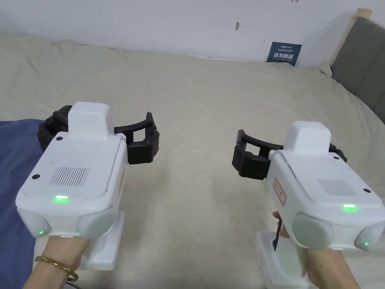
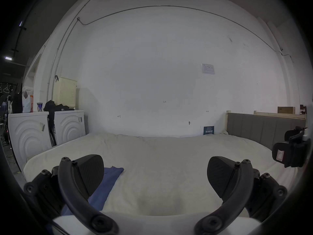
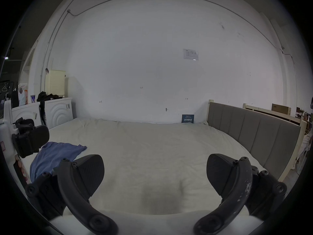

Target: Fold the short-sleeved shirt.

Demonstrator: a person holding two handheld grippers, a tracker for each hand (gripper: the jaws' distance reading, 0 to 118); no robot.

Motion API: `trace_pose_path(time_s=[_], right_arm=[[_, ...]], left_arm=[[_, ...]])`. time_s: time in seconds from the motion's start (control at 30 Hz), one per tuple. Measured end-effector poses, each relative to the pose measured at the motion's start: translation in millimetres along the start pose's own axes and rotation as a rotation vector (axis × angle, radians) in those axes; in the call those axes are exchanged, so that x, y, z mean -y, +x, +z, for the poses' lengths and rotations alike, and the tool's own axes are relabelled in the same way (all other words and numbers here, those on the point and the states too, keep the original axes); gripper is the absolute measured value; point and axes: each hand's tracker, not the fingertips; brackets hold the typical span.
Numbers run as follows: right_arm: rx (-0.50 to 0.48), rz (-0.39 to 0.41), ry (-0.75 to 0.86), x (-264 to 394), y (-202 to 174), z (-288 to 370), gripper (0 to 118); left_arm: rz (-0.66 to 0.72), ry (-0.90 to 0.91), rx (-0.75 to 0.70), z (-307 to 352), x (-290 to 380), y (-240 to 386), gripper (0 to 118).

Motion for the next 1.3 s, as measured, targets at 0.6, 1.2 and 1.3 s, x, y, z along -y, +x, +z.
trace_pose_path(time_s=[0.6, 1.2, 1.3], right_arm=[[0.005, 0.008, -0.004, -3, -1, 0, 92], [-0.016, -0.003, -0.004, -3, -7, -1, 1], [-0.02, -0.015, -0.013, -2, -4, -2, 1]], left_arm=[[-0.013, -0.01, 0.027, 2, 1, 6, 103], [-0.013, -0.032, 0.007, 0, -1, -8, 0], [-0.008, -0.033, 0.002, 0, -2, -8, 0]])
